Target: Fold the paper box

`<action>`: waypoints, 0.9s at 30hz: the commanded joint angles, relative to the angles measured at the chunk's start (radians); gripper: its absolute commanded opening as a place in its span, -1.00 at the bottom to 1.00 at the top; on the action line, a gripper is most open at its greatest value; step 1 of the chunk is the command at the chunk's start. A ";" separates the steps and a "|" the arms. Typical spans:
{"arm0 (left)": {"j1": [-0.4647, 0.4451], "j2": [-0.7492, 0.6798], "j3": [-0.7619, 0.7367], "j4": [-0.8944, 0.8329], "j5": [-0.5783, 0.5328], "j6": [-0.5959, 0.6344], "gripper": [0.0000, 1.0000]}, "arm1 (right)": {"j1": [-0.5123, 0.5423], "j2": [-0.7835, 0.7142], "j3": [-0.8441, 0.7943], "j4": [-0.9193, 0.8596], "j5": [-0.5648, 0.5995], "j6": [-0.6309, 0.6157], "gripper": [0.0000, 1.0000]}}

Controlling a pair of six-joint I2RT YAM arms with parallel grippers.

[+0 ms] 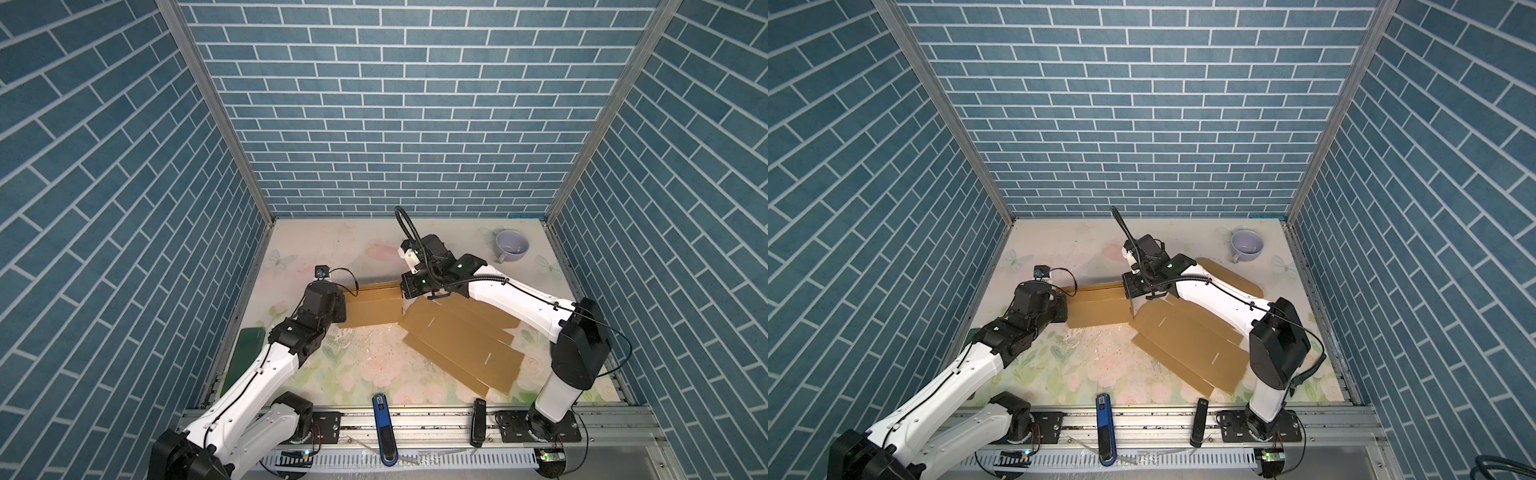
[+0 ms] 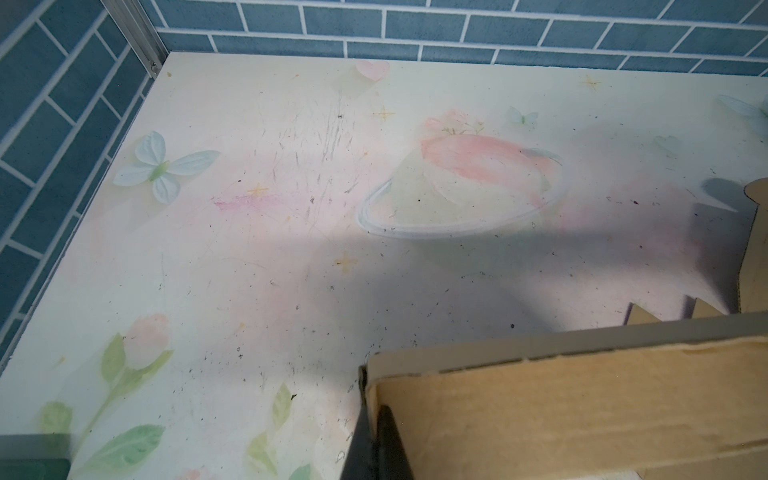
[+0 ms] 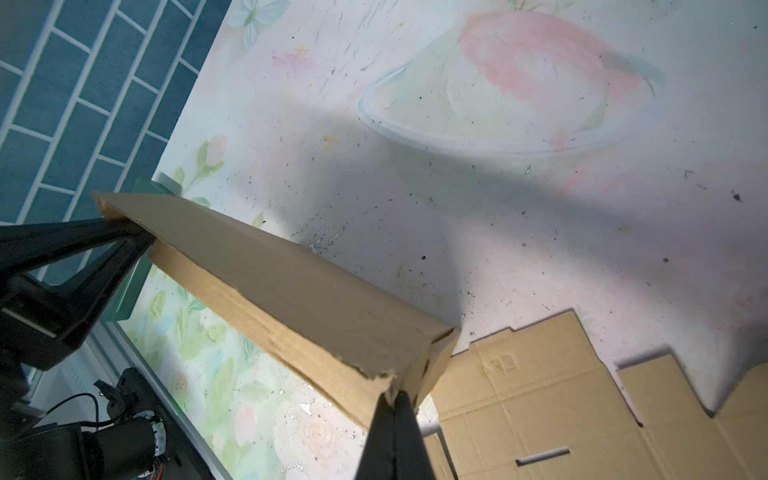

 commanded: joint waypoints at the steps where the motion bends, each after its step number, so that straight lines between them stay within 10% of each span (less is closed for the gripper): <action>1: -0.018 0.013 -0.020 -0.026 0.038 0.003 -1.00 | 0.028 0.032 0.042 0.003 -0.038 0.037 -0.95; 27: -0.031 0.012 -0.045 -0.006 0.028 -0.004 -1.00 | 0.052 0.035 -0.022 0.054 -0.024 0.062 -0.98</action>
